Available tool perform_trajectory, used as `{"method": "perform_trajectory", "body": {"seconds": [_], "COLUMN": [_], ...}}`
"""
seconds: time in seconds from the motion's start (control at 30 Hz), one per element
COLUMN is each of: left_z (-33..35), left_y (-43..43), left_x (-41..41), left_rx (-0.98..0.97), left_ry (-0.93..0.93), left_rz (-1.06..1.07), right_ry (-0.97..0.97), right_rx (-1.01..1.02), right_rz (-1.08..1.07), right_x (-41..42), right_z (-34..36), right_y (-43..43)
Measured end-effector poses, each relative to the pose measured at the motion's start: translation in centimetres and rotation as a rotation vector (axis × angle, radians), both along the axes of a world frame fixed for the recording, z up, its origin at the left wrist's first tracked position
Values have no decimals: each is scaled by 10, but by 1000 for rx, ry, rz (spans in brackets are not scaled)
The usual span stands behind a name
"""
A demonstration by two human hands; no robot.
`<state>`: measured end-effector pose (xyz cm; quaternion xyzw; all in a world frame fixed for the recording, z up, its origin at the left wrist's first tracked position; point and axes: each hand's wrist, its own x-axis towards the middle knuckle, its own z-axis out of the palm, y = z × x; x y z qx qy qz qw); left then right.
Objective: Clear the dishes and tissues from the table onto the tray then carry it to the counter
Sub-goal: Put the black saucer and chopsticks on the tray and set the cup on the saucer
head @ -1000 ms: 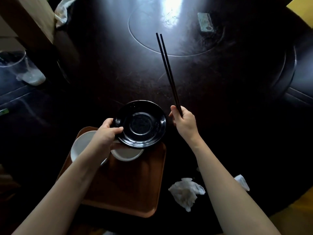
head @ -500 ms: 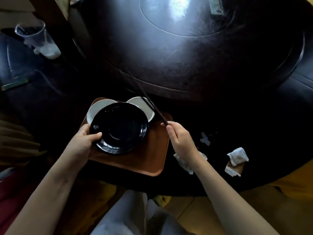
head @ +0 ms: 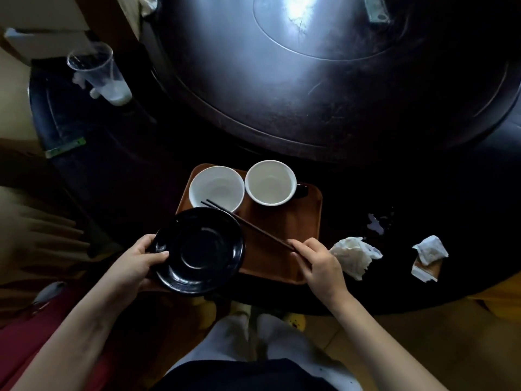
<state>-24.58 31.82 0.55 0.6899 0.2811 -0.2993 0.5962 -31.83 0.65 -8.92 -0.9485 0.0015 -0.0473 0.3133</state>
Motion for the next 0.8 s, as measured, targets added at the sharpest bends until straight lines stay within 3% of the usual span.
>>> {"method": "perform_trajectory", "body": {"seconds": [0.13, 0.37, 0.57, 0.67, 0.8], "left_z": [1, 8, 12, 12, 9], "left_y": [12, 11, 11, 8, 3], "left_x": [4, 13, 23, 29, 29], "left_rx": [-15, -76, -103, -90, -64], "left_ry": [3, 13, -7, -30, -51], "left_rz": [-35, -100, -98, -95, -110], "right_ry": [-36, -34, -26, 33, 125], "right_rx": [-94, -81, -158, -232, -169], "right_rz": [1, 0, 139, 200, 223], "right_x": [0, -9, -15, 0, 14], "right_z": [4, 6, 7, 11, 11], "right_y": [4, 4, 4, 22, 45]}}
